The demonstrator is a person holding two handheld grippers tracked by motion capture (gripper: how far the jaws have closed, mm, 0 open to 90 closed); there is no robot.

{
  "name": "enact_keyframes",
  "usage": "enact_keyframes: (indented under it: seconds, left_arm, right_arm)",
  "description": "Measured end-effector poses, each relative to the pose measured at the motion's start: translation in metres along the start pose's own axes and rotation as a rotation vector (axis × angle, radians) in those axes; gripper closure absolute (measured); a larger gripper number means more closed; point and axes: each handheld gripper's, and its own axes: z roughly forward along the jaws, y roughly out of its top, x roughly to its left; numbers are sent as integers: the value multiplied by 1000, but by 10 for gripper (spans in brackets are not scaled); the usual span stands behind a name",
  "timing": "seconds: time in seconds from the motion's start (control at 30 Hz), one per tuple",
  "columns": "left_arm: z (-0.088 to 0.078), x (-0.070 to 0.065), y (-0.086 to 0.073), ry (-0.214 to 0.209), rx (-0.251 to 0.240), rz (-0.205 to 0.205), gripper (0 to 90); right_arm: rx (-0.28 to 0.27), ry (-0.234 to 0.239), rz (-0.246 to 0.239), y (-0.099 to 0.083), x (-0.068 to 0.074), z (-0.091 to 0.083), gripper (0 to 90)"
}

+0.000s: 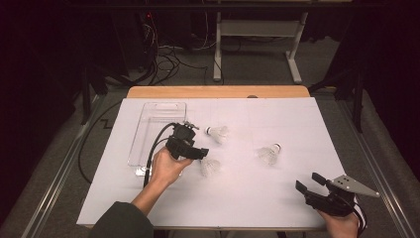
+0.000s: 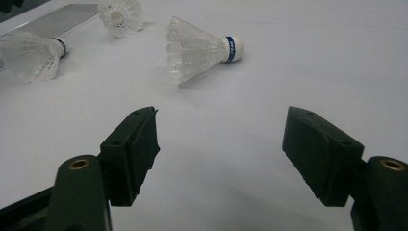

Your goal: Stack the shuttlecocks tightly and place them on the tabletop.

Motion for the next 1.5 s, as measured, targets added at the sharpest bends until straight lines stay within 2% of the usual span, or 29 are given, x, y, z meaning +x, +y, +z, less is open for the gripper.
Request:
enact_keyframes:
  seconds: [0.87, 1.1, 1.5]
  left_arm:
    - [-7, -5, -19, -36, -1, 3, 372]
    - [-8, -8, -22, -18, -2, 18, 378]
    - [-13, -10, -32, -27, -6, 21, 380]
  right_arm:
    - [2, 3, -4, 0, 0, 0, 288]
    - [1, 3, -8, 0, 1, 0, 289]
    - [1, 5, -5, 0, 0, 1, 288]
